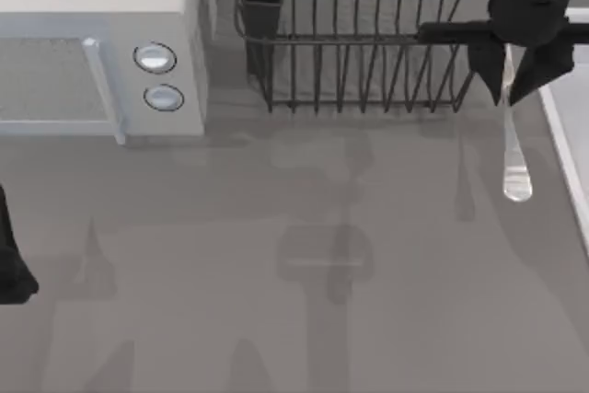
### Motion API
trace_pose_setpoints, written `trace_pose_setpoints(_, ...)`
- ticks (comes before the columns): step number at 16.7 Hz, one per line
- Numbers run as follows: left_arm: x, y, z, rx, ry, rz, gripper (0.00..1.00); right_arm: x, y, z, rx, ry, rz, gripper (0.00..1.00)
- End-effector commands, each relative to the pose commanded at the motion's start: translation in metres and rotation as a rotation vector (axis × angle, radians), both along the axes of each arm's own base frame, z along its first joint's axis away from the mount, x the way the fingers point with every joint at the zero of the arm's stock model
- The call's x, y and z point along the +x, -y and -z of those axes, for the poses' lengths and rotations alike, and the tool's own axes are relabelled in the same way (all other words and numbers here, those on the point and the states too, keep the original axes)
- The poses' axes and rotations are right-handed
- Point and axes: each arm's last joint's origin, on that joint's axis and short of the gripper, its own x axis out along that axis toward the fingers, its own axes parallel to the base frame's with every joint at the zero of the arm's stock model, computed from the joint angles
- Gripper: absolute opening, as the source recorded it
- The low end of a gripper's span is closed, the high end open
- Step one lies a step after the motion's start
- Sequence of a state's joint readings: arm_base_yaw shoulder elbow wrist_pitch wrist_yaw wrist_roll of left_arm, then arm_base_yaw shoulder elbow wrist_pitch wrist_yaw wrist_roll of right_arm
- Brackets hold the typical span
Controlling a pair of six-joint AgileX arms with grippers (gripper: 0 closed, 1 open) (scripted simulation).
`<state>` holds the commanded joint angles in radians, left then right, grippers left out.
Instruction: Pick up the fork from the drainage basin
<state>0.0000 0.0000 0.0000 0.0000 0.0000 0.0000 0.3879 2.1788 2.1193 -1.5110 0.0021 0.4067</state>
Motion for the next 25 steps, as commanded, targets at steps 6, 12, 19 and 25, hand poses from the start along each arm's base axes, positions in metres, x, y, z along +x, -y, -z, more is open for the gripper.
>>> trace_pose_setpoints(6, 0.000, 0.000, 0.000, 0.000, 0.000, 0.000, 1.00, -0.006, -0.005, -0.003, -0.026, 0.005, 0.035, 0.00)
trace_pose_setpoints(12, 0.000, 0.000, 0.000, 0.000, 0.000, 0.000, 1.00, -0.003, -0.009, 0.038, -0.015, 0.005, 0.021, 0.00)
trace_pose_setpoints(19, 0.000, 0.000, 0.000, 0.000, 0.000, 0.000, 1.00, -0.011, -0.012, 0.103, -0.001, 0.000, 0.000, 0.00)
trace_pose_setpoints(25, 0.000, 0.000, 0.000, 0.000, 0.000, 0.000, 1.00, -0.011, -0.012, 0.103, -0.001, 0.000, 0.000, 0.23)
